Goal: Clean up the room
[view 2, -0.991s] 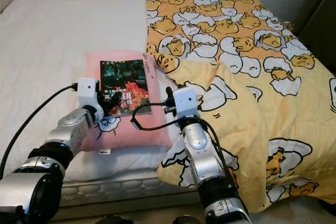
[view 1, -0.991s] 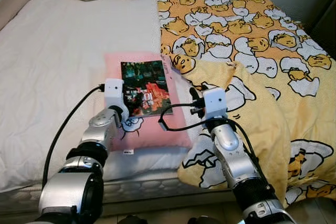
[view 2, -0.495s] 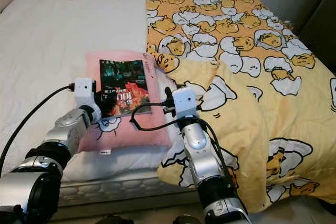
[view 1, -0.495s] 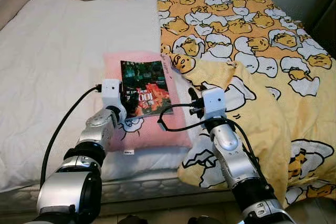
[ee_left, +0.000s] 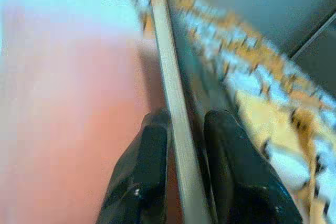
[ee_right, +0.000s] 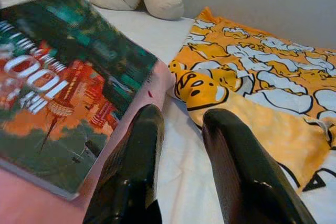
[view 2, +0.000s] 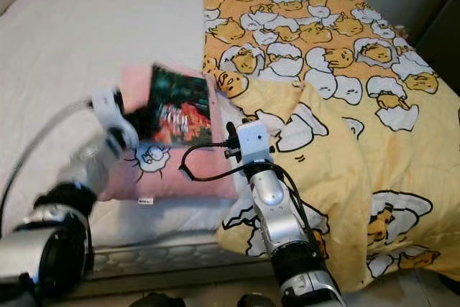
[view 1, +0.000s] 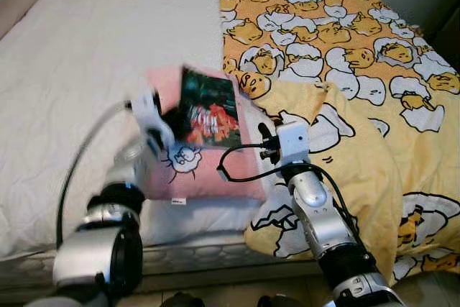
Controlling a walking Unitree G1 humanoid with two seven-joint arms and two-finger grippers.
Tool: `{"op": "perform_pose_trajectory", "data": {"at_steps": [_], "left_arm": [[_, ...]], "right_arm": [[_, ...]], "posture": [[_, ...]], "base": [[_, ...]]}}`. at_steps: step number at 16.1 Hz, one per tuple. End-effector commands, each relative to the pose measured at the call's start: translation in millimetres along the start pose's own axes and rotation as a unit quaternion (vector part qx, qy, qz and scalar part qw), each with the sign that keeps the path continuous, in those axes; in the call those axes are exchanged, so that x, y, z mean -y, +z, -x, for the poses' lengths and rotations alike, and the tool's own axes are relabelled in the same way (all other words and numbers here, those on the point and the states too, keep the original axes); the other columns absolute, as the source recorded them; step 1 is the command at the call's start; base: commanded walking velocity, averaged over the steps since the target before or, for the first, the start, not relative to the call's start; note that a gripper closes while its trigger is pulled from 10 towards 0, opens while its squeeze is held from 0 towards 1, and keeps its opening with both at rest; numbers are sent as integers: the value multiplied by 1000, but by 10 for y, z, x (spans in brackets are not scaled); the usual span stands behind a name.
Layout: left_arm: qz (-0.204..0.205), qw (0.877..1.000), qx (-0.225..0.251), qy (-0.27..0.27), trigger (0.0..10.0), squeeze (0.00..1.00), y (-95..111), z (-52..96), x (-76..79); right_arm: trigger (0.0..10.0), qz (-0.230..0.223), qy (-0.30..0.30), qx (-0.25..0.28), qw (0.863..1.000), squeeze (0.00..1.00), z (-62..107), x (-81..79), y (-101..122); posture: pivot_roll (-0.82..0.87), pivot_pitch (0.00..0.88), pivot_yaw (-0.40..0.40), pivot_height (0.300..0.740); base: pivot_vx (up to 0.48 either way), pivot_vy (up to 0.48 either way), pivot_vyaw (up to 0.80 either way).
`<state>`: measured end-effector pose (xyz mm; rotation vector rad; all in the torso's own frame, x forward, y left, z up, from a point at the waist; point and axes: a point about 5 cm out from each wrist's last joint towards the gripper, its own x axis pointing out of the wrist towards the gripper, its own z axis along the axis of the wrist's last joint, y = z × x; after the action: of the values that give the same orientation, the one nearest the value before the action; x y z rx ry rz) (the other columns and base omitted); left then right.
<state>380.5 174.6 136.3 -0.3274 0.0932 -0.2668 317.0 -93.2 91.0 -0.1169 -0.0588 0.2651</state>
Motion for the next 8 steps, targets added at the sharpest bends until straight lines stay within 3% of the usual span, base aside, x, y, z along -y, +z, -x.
{"op": "perform_pose_trajectory", "data": {"at_steps": [1, 4, 5, 7, 8], "left_arm": [[-4, 1000, 30, -11, 0, 0, 183, -17, 1], [-29, 996, 87, -11, 0, 0, 565, 30, -81], [-33, 995, 90, -8, 0, 0, 588, 38, -90], [-122, 990, 74, 5, 0, 0, 573, 78, -139], [-129, 989, 72, 9, 706, 0, 567, 80, -143]], "right_arm": [[10000, -5, -8, -1, 1000, 0, -16, 50, 10], [10000, -5, -5, 1, 1000, 0, -30, 41, 22], [10000, -5, -5, 1, 1000, 0, -32, 44, 23], [10000, -4, -5, 0, 1000, 0, -38, 55, 18], [10000, -4, -5, 0, 1000, 0, -38, 54, 18]], "posture": [[-80, 23, -3, 740], [-75, 19, -5, 740], [-75, 19, -5, 740], [-69, 19, -7, 740], [-69, 19, -7, 740]], "base": [[0, 0, 0], [0, 0, 0], [0, 0, 0], [0, 0, 0], [0, 0, 0]]}}
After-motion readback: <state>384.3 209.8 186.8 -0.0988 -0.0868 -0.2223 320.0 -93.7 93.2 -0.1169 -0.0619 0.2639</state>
